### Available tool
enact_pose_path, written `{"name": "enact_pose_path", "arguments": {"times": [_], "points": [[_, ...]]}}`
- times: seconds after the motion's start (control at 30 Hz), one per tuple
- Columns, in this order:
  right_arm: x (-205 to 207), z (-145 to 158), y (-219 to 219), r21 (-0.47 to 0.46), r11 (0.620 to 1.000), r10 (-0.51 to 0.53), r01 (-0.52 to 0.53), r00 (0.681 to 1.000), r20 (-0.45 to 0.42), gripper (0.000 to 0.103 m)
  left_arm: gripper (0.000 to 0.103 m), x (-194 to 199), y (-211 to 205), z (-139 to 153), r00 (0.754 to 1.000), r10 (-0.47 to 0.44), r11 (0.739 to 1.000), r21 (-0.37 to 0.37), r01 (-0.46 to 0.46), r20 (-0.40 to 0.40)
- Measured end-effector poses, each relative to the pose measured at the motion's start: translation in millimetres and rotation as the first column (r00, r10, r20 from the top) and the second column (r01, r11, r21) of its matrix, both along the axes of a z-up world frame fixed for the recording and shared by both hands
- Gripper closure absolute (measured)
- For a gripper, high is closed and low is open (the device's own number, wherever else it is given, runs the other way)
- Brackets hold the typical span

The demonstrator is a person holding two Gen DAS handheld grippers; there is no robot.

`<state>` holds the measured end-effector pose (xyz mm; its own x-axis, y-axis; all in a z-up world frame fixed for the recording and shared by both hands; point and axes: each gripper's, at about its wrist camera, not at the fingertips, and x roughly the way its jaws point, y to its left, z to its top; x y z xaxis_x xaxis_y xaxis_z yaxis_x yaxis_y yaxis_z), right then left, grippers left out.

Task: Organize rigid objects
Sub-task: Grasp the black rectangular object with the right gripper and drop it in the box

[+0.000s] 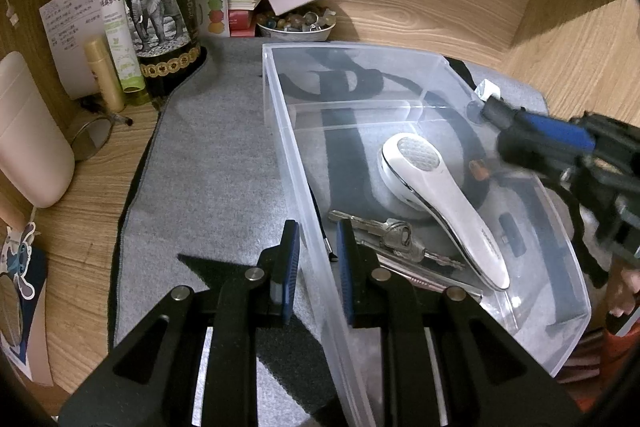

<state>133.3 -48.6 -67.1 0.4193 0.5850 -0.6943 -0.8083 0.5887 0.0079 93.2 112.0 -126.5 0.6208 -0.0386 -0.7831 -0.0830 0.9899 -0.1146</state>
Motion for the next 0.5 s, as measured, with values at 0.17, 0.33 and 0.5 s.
{"name": "enact_pose_path", "arguments": {"times": [0.17,0.33,0.5], "points": [[-3,-17,18,-0.059,0.997,0.046,-0.048,0.998,-0.047,0.082,0.086,0,0,0,1.0,-0.001,1.0,-0.001,0.001,0.0],[-2,-30,27,-0.107,0.992,0.06,-0.069,0.994,-0.088,0.082,0.086,0,-1,1,1.0,0.0,1.0,-0.005,0.0,0.001],[-4,-34,28,-0.13,0.989,0.063,-0.075,0.993,-0.097,0.082,0.086,0,-1,1,1.0,-0.001,1.0,-0.003,0.001,0.001]]}}
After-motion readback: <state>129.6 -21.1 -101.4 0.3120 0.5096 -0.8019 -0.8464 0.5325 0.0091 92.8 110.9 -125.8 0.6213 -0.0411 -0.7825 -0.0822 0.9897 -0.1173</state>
